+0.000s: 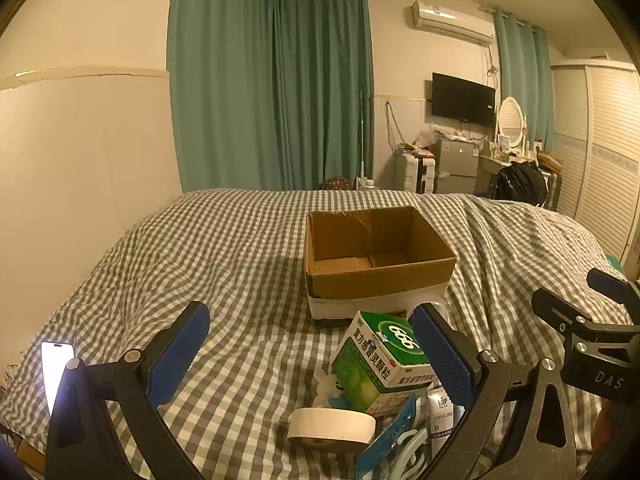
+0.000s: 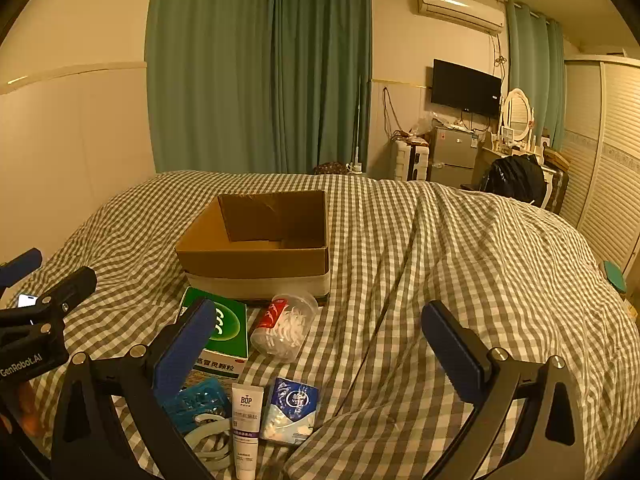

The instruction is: Organize objects

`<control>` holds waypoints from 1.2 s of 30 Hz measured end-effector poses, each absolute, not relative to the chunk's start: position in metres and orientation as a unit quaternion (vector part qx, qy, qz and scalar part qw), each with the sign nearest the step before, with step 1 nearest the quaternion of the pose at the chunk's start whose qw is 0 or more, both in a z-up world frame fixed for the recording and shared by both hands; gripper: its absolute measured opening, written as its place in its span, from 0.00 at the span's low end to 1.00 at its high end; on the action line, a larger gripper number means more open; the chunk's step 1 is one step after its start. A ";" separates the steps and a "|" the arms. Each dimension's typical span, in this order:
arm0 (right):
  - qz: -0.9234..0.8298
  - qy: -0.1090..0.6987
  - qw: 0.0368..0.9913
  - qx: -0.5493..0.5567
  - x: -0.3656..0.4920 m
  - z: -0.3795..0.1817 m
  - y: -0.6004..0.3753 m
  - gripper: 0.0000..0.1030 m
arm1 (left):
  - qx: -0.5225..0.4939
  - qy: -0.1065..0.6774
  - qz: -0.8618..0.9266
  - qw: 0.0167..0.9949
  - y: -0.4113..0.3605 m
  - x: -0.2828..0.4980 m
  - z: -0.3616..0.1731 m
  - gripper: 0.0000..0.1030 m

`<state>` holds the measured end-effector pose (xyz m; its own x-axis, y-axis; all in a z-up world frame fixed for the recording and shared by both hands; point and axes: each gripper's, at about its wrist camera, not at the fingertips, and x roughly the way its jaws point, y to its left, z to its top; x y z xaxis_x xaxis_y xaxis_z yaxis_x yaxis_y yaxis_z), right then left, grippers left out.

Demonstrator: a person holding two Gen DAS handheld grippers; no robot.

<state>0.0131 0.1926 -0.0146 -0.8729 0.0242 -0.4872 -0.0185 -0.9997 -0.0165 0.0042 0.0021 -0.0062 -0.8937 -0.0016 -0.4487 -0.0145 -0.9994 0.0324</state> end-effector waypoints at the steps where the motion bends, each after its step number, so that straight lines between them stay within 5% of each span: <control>1: 0.968 -0.005 0.010 -0.252 0.013 -0.015 0.192 1.00 | -0.231 0.017 0.973 0.005 0.002 0.005 -0.007 1.00; 36: 0.964 0.013 0.002 -0.265 0.015 -0.020 0.197 1.00 | -0.247 0.029 0.968 0.014 0.007 -0.002 -0.015 1.00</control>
<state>0.0151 0.1967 -0.0205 -0.8596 -0.0035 -0.5110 -0.0106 -0.9996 0.0247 -0.0024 0.0069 -0.0152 -0.8773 0.0123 -0.4799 -0.0409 -0.9979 0.0493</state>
